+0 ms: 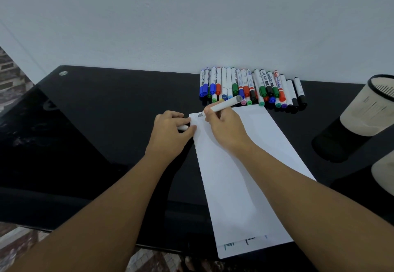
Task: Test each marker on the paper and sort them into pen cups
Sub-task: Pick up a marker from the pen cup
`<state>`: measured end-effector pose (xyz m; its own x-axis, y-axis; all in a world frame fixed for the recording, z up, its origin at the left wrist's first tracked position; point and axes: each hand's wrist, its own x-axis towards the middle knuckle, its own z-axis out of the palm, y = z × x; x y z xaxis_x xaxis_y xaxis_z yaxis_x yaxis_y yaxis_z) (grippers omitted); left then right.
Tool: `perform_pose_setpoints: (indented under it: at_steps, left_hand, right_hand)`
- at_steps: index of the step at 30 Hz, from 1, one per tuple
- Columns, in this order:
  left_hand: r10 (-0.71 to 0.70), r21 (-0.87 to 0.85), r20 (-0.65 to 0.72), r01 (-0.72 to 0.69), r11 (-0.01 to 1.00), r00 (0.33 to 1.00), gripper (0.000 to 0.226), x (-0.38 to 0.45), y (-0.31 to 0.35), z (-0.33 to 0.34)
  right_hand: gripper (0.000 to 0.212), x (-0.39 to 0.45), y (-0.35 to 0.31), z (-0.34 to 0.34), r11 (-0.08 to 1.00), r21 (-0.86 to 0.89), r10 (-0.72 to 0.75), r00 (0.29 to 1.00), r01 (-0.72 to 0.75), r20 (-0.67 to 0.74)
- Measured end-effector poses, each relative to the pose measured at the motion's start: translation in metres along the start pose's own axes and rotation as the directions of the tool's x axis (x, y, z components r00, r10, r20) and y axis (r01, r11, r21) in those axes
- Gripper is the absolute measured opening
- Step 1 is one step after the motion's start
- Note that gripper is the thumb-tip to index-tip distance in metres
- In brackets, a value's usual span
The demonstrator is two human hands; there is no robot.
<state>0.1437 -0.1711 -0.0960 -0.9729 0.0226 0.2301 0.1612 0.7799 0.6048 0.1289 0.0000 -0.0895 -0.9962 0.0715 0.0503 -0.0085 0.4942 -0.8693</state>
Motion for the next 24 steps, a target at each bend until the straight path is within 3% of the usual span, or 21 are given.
perform_pose_setpoints:
  at_steps: [19, 24]
  left_hand:
    - [-0.011, 0.010, 0.007, 0.011, 1.000, 1.000, 0.037, 0.0006, 0.0004, 0.0001]
    - [-0.018, 0.010, 0.011, 0.018, 1.000, 1.000, 0.038, 0.0007, 0.0009, -0.0012]
  right_hand:
    - [0.022, -0.0016, -0.0003, -0.0001, 1.000, 0.011, -0.027, 0.999, 0.027, -0.019]
    - [0.011, -0.0019, -0.0005, -0.0037, 0.974, 0.228, 0.019, 0.996, 0.002, -0.088]
